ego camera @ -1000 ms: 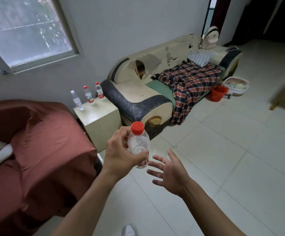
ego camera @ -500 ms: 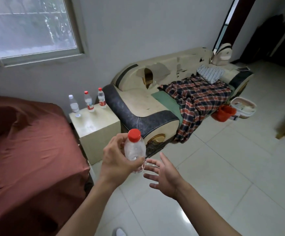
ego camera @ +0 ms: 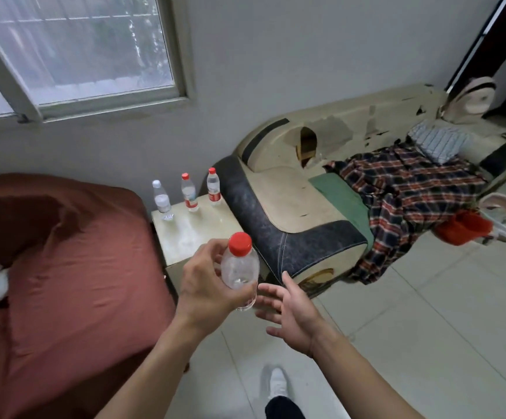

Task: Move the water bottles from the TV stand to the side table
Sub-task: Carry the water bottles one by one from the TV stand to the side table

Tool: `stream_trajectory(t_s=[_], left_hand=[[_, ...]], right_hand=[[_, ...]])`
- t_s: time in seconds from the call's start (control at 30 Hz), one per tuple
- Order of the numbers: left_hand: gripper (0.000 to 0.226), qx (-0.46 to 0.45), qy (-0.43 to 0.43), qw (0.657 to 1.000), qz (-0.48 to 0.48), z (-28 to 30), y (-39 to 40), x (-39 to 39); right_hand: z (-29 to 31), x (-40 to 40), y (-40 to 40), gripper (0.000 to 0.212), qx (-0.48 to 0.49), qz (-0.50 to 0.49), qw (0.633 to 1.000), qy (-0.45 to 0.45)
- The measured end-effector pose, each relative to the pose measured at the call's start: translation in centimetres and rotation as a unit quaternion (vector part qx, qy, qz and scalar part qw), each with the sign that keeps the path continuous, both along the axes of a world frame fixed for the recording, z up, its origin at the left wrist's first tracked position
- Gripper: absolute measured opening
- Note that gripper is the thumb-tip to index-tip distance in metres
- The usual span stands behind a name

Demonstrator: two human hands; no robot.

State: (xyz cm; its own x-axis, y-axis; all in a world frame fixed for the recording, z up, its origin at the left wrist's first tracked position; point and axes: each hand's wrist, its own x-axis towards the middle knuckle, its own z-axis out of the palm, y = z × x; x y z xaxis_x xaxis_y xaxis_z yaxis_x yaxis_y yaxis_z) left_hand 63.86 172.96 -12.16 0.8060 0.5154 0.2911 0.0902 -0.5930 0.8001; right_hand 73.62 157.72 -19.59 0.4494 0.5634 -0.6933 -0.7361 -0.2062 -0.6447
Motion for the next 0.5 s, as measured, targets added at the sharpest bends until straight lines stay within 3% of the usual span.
stream_trajectory(t_s=[0.5], left_hand=[[0.063, 0.018, 0.014, 0.994, 0.104, 1.1, 7.4, 17.6]], right_hand=[[-0.3, 20.7, 10.1, 0.067, 0.004, 0.097, 0.995, -0.008]])
